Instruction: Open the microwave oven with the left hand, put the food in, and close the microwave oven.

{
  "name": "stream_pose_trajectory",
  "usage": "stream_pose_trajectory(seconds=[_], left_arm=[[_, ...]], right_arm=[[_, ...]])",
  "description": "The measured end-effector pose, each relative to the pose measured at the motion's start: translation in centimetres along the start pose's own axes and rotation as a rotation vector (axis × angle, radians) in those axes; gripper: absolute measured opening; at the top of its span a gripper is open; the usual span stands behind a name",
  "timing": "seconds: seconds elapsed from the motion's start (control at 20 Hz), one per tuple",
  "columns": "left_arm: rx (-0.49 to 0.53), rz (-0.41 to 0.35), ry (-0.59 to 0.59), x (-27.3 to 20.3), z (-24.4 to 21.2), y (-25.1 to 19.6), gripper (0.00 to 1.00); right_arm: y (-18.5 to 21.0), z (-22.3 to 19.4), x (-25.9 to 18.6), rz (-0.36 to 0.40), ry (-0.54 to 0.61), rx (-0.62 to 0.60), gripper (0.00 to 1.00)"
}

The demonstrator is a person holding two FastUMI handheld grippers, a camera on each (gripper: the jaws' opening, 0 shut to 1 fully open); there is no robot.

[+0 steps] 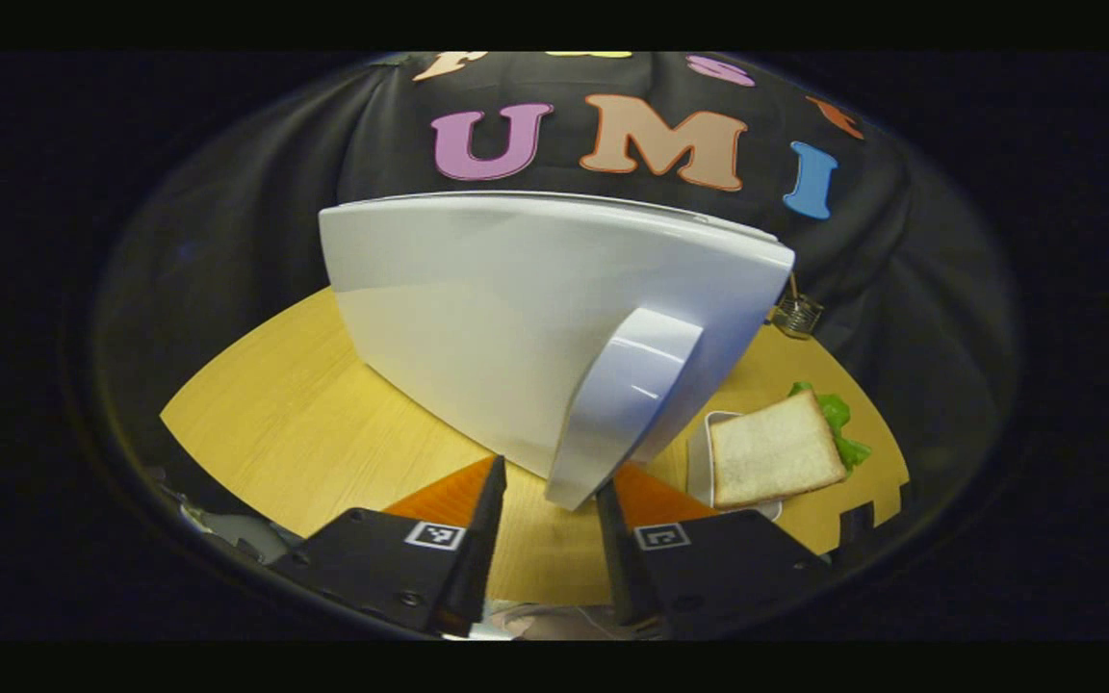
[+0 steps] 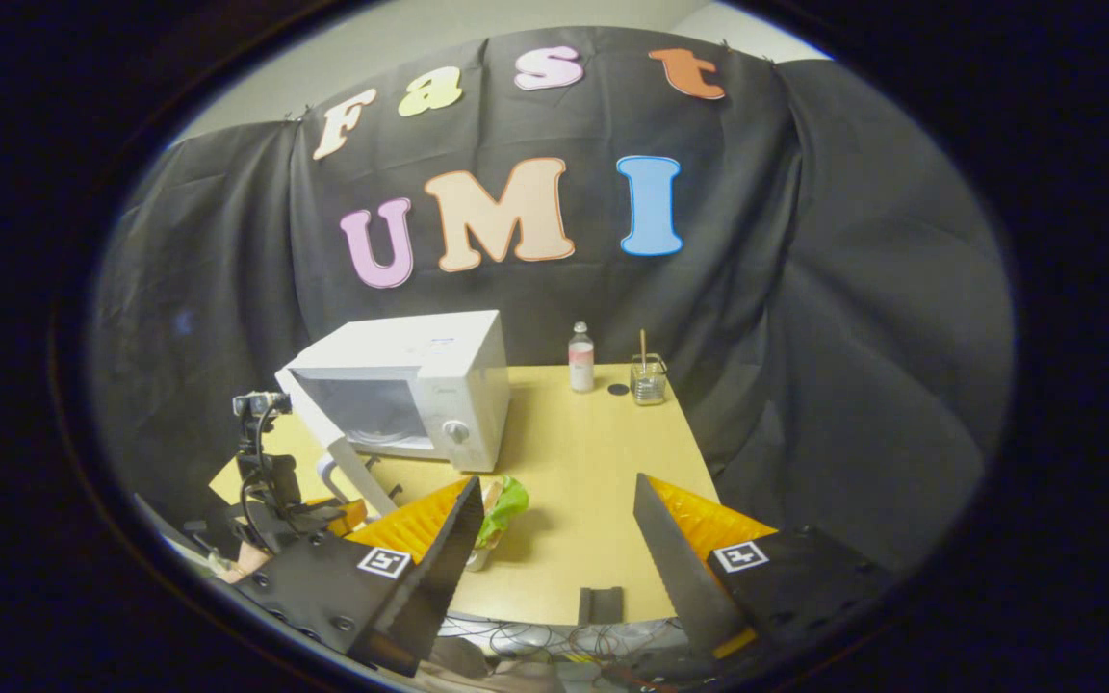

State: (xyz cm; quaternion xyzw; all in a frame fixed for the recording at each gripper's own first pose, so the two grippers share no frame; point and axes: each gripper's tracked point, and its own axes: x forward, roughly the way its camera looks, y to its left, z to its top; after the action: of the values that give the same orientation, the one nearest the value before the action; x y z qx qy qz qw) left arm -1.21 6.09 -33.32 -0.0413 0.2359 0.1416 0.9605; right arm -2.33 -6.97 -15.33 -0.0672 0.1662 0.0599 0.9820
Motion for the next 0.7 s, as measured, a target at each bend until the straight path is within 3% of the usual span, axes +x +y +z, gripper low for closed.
stream_pose_trajectory(seconds=[0.2,0.25,0.6,0.65,0.7], left_arm=[[-0.003,0.019,-0.005,-1.8,-0.4,3.1,0.79],[-0.014,0.009,0.0,-2.1,-0.6,3.5,0.96],[-0.021,-0.032,0.036,-6.1,-2.0,8.7,1.0],[-0.016,-0.036,0.041,-6.7,-2.2,9.7,1.0],[-0.012,-0.037,0.042,-7.3,-2.3,10.8,1.0]], right_arm=[[1.1,-0.4,-0.3,-0.022,-0.005,0.003,0.92],[1.4,-0.3,-0.5,-0.03,-0.006,0.007,0.92],[5.7,-1.3,-2.0,-0.09,0.018,0.037,0.92],[6.6,-1.4,-2.5,-0.091,0.018,0.04,0.98],[7.5,-1.6,-3.0,-0.091,0.019,0.039,0.98]])
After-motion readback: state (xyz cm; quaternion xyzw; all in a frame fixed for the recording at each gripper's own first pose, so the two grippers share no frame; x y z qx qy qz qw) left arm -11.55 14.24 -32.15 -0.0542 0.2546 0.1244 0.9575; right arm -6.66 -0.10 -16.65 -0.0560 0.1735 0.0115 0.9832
